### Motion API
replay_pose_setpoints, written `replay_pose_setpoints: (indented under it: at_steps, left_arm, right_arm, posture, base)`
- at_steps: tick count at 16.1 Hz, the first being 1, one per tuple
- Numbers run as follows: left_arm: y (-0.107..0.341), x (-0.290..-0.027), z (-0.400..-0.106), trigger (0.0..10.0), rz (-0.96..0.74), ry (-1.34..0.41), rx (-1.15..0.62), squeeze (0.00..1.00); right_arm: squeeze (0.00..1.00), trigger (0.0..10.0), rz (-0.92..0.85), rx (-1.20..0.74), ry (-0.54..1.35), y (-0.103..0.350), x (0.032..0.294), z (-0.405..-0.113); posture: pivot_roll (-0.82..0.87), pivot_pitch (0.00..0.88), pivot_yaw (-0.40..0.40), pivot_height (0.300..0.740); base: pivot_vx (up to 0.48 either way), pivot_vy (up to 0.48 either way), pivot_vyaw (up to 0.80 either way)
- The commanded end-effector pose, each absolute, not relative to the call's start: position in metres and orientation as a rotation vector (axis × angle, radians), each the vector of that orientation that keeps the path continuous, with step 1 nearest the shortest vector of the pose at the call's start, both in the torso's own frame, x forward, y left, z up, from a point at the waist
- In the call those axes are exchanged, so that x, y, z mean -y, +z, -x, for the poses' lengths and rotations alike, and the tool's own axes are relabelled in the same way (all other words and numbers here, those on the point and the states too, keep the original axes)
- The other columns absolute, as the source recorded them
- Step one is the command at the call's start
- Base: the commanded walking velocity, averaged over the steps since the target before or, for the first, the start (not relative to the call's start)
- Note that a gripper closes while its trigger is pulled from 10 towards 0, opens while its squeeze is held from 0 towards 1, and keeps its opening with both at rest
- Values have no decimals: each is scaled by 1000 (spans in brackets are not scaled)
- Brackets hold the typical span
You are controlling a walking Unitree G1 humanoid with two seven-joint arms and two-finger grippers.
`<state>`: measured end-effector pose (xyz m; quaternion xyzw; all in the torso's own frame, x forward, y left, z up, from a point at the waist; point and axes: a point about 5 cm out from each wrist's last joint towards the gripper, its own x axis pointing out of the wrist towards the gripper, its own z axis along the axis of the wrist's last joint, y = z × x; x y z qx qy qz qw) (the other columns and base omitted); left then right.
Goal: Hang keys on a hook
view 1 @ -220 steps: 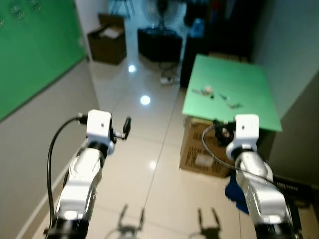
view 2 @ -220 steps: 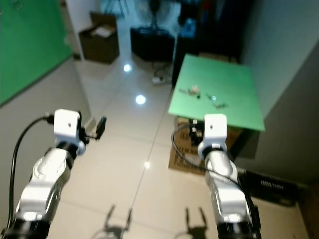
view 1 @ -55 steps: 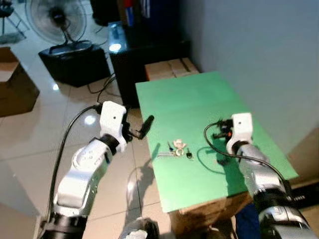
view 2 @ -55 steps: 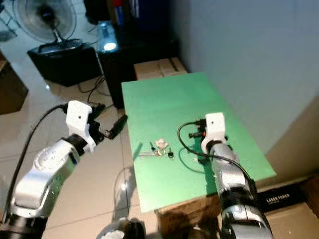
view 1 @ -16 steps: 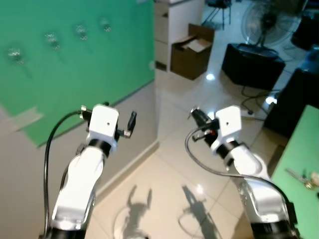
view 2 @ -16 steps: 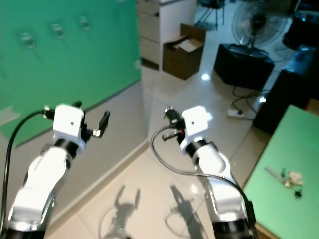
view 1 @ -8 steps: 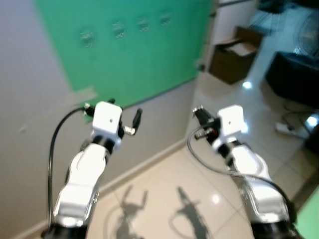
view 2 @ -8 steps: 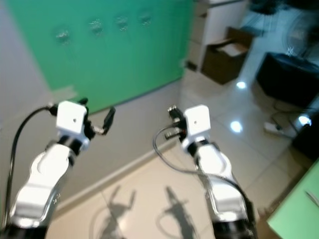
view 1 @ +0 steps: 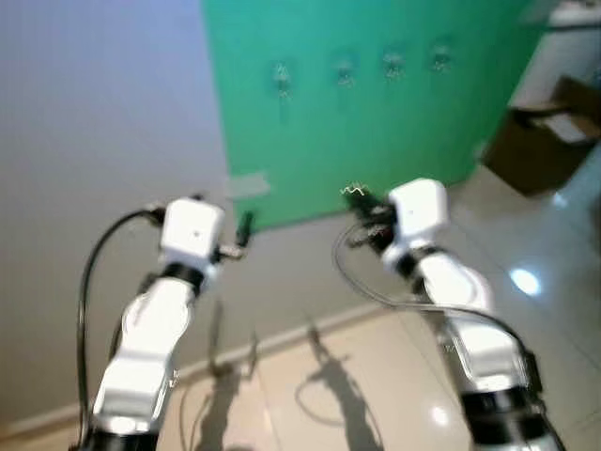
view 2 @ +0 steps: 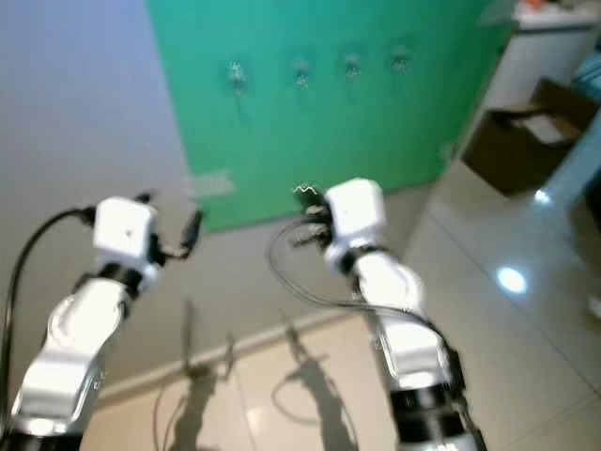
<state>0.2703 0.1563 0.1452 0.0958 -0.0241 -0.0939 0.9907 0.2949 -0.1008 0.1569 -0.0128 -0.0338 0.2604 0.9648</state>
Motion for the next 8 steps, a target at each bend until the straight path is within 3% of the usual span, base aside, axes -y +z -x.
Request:
replay_pose_setpoints:
  at_steps: [1, 3, 8]
  left_arm:
    - [152, -147, -271, 10000, -187, -209, 79, 0]
    - [151, -150, -269, 10000, -184, -197, 76, 0]
    - [151, -147, -267, 10000, -201, -194, 94, 0]
  right_arm:
    - [0, 10000, 34, 56, 506, 153, 112, -295]
    - [0, 10000, 17, 57, 547, 153, 107, -292]
    - [0, 10000, 7, 62, 545, 151, 111, -289]
  posture:
    - [32, 0, -17, 718]
    - [35, 0, -21, 718]
    - [27, 0, -14, 718]
  base:
    - [360, 0, 800]
    - [366, 0, 800]
    - [0, 0, 800]
